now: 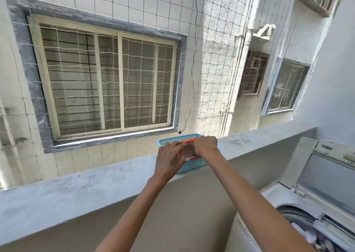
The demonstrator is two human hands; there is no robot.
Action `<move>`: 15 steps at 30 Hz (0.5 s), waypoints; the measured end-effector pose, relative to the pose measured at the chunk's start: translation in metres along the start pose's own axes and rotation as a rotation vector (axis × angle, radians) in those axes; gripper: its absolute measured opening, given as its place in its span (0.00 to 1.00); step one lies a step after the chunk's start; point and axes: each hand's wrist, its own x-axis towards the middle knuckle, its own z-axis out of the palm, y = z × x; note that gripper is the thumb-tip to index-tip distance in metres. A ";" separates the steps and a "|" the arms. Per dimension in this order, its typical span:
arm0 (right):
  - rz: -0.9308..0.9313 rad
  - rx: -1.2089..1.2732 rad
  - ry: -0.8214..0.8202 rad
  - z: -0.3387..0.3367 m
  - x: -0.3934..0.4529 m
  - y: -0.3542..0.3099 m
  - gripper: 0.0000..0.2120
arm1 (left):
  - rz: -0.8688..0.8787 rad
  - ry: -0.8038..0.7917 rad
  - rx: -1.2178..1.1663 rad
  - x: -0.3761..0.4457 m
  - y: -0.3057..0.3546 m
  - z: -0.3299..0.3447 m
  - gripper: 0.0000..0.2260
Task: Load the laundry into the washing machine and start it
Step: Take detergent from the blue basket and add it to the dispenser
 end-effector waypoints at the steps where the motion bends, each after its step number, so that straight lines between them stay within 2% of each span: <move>1: 0.000 0.023 0.025 0.000 0.000 0.001 0.14 | -0.015 0.001 -0.019 0.001 -0.001 -0.001 0.18; 6: 0.018 0.288 0.151 0.008 -0.009 0.004 0.13 | -0.051 -0.034 -0.055 0.003 -0.005 -0.002 0.18; 9: 0.030 0.470 0.217 0.016 -0.012 0.008 0.10 | -0.068 -0.035 -0.070 0.001 -0.006 -0.003 0.18; 15: 0.049 0.727 0.472 0.027 -0.015 0.006 0.08 | -0.102 -0.023 -0.105 0.007 -0.001 -0.009 0.18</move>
